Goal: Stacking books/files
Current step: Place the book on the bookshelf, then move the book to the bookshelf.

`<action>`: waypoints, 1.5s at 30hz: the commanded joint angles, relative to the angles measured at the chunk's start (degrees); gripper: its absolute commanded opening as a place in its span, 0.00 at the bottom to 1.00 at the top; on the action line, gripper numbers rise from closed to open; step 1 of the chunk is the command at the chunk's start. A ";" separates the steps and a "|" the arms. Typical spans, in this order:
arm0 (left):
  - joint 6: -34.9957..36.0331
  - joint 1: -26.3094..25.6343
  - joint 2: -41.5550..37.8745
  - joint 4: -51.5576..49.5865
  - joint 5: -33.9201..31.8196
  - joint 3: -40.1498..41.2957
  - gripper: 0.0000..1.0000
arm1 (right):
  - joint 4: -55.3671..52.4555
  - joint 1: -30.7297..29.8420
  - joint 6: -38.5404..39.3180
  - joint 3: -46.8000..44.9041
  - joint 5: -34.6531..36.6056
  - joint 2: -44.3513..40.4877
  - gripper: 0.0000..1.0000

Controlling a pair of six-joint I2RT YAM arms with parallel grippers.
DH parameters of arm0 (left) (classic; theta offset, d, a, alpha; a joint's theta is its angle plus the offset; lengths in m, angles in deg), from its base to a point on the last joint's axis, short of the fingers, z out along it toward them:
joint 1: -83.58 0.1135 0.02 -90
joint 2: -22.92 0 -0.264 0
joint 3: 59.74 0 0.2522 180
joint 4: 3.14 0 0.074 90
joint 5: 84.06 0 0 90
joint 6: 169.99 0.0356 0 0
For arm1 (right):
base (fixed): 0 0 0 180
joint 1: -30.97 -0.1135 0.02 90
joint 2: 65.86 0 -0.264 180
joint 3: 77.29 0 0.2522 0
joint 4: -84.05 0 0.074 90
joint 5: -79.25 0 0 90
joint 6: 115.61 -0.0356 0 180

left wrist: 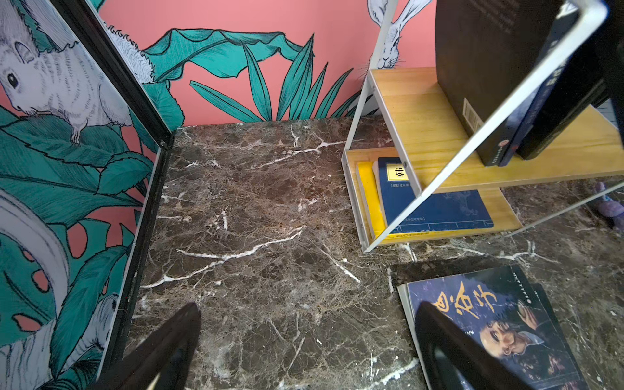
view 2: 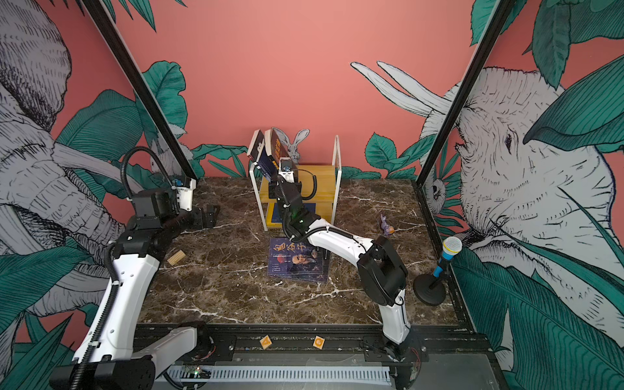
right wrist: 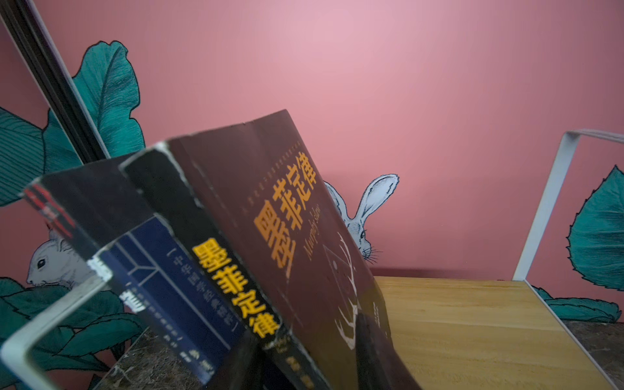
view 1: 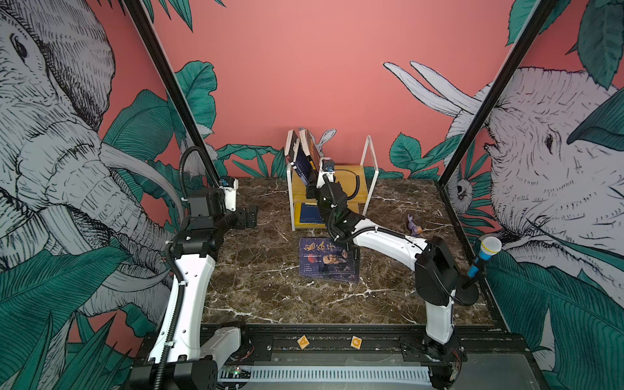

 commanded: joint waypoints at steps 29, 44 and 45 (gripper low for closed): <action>-1.31 1.27 -0.24 1.94 2.16 1.73 0.99 | -16.12 -0.02 2.69 1.40 -3.40 -10.59 0.11; 6.14 1.21 0.60 2.38 17.77 3.03 1.00 | -47.71 6.94 3.21 26.39 -2.61 3.46 0.00; 6.99 1.20 0.65 2.46 19.99 3.15 0.99 | -49.30 7.29 2.96 27.71 -2.84 4.39 0.00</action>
